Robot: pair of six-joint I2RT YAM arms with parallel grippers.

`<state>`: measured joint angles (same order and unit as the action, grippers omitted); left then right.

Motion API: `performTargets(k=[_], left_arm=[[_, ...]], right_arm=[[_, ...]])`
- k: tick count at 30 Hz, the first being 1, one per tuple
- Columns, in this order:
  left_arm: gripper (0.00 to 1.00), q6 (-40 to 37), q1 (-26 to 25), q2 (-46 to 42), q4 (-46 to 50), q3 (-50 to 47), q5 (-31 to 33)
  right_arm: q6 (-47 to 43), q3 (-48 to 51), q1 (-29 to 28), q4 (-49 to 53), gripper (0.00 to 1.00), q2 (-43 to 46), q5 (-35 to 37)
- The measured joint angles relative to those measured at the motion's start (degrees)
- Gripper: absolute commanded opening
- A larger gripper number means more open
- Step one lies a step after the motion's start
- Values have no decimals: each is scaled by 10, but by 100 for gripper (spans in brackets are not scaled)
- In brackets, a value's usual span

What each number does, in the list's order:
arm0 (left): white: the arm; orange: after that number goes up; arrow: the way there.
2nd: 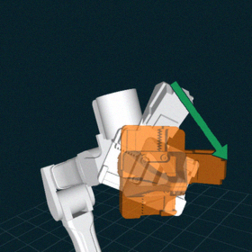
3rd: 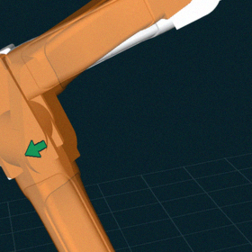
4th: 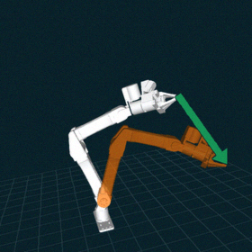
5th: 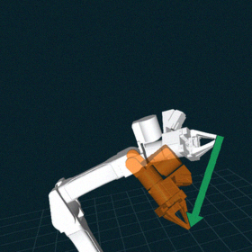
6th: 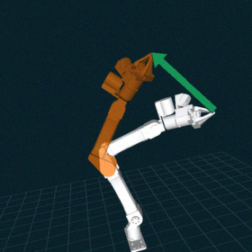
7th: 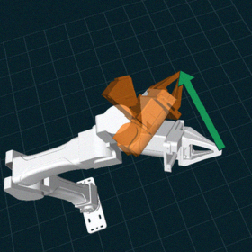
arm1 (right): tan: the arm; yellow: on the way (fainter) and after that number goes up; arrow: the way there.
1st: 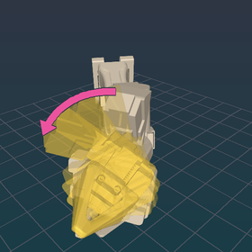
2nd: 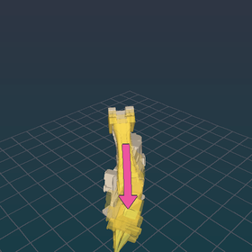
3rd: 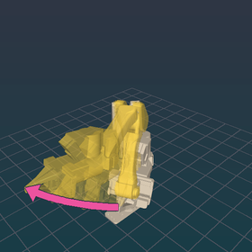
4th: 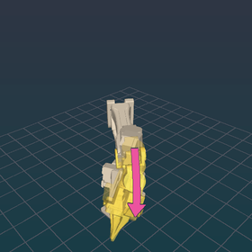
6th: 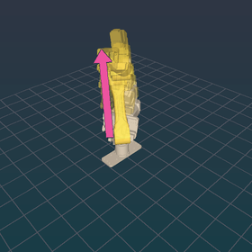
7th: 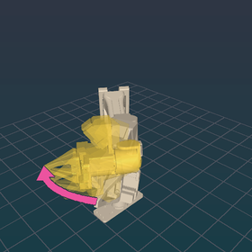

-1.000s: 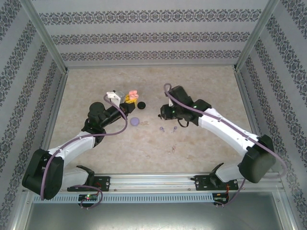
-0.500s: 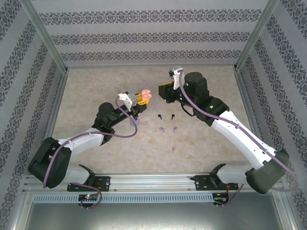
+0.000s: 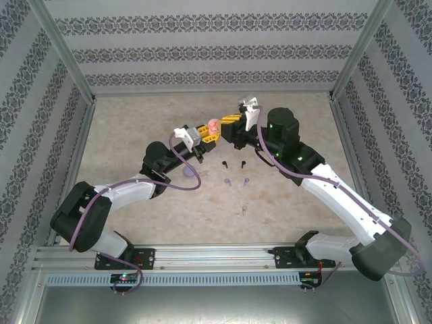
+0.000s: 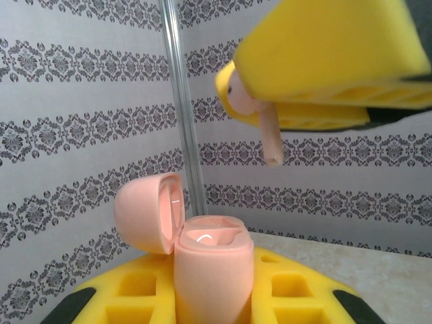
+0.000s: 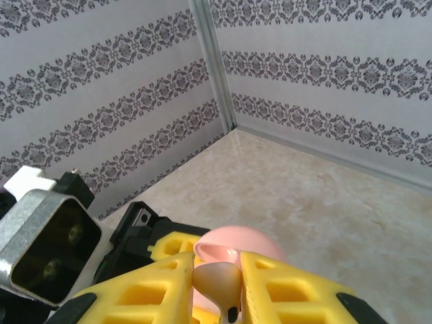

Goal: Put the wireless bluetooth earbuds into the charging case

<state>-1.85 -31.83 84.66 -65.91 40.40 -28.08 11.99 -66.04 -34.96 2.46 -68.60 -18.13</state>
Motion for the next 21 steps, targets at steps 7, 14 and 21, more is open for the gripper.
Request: performTargets(k=[7, 14, 21], left_arm=[[0, 8, -1, 0, -4, 1, 0], [0, 8, -1, 0, -4, 1, -2], [0, 8, -1, 0, -3, 1, -4]], right_arm=[[6, 10, 0, -22, 23, -1, -13], [16, 10, 0, -32, 22, -10, -22], [17, 10, -1, -36, 22, -29, -24]])
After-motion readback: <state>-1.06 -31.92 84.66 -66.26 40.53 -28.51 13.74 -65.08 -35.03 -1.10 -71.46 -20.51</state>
